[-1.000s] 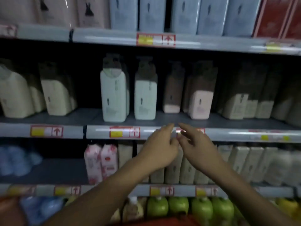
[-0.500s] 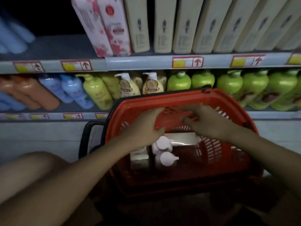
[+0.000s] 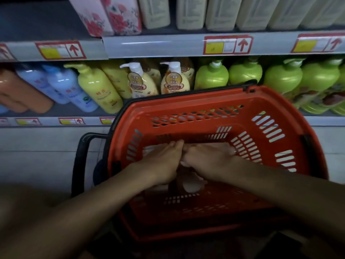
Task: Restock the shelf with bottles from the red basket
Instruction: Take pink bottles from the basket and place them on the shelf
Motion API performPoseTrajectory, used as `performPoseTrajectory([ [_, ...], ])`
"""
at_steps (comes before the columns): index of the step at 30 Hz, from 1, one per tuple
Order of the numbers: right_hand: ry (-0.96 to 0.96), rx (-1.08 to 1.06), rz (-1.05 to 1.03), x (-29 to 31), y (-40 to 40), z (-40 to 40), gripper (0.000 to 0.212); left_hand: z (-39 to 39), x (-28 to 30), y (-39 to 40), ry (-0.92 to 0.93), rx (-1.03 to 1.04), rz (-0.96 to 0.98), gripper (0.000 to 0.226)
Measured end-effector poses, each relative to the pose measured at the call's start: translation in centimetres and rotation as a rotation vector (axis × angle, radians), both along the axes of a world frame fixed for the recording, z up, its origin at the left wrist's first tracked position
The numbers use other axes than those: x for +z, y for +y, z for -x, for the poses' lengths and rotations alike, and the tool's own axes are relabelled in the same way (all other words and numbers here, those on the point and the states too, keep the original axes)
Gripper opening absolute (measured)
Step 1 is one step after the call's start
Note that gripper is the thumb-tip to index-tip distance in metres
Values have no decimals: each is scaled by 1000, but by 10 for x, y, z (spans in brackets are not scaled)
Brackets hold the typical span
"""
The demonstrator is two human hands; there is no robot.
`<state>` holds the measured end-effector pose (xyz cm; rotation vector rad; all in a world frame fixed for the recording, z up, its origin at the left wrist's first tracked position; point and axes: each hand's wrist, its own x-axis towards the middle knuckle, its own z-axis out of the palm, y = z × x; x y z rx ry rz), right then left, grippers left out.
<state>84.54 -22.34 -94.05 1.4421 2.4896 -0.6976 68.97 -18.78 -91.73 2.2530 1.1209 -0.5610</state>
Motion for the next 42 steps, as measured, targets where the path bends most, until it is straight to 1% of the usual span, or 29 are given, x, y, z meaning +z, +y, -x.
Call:
performPoseTrajectory([
  [1,4,-38,22,-1,2,-2,25,1,-1,0,-11,15,-6,85],
  [3,3,-115,21,7,2,-9,42,3,-1,0,-41,50,-7,88],
  [4,-15,-172,18,15,2,-9,42,4,0,0,-70,70,-7,88],
  [6,-27,-240,-32,29,3,-13,35,6,-1,1,-165,112,-6,85],
  [8,35,-304,-125,50,4,-17,31,8,-2,-3,-300,170,7,83],
  [9,107,-377,-174,62,6,-18,31,7,0,-5,-366,203,28,87],
  [11,266,-558,-237,85,9,-18,33,2,5,-9,-473,274,70,104],
  [13,410,-719,-301,106,14,-18,29,-6,10,-11,-650,397,85,118],
  [15,526,-879,-359,124,18,-19,24,-15,15,-12,-787,538,68,122],
  [16,568,-939,-381,129,20,-19,24,-18,18,-14,-823,596,29,117],
  [18,629,-992,-415,136,21,-18,29,-24,26,-15,-873,674,-72,95],
  [19,662,-997,-429,139,21,-17,33,-27,33,-13,-893,703,-94,86],
  [20,726,-1002,-427,143,21,-16,37,-28,40,-7,-901,731,-76,81],
  [22,974,-1044,-378,153,23,-20,46,-27,54,7,-936,813,43,77],
  [23,1069,-1074,-359,157,26,-25,50,-25,59,16,-997,875,158,75],
  [24,1095,-1086,-353,159,28,-31,53,-23,65,22,-1103,939,302,72],
  [26,994,-1049,-325,152,31,-41,46,-18,79,29,-1296,997,606,59],
  [27,934,-1006,-250,146,31,-42,41,-15,85,32,-1345,987,713,55],
  [28,900,-965,-121,141,27,-39,39,-13,90,34,-1374,969,779,54],
  [29,915,-932,25,135,22,-35,40,-11,96,36,-1399,933,820,53],
  [30,980,-917,156,131,17,-30,44,-8,101,38,-1415,899,843,51],
  [31,1075,-913,234,127,13,-26,48,-6,105,40,-1424,880,857,48],
  [32,1169,-911,265,126,10,-23,49,-4,109,43,-1425,879,851,45],
  [34,1310,-909,253,122,7,-19,48,-1,113,48,-1428,865,796,45],
  [36,1414,-961,220,112,1,-13,51,-3,118,50,-1418,801,719,49],
  [37,1450,-988,202,107,-2,-11,52,-3,120,52,-1376,764,667,49],
  [39,1505,-1014,163,104,-4,-7,49,0,127,55,-1258,667,532,45],
  [42,1559,-1039,66,120,-1,-7,45,12,139,55,-1071,511,262,44],
])
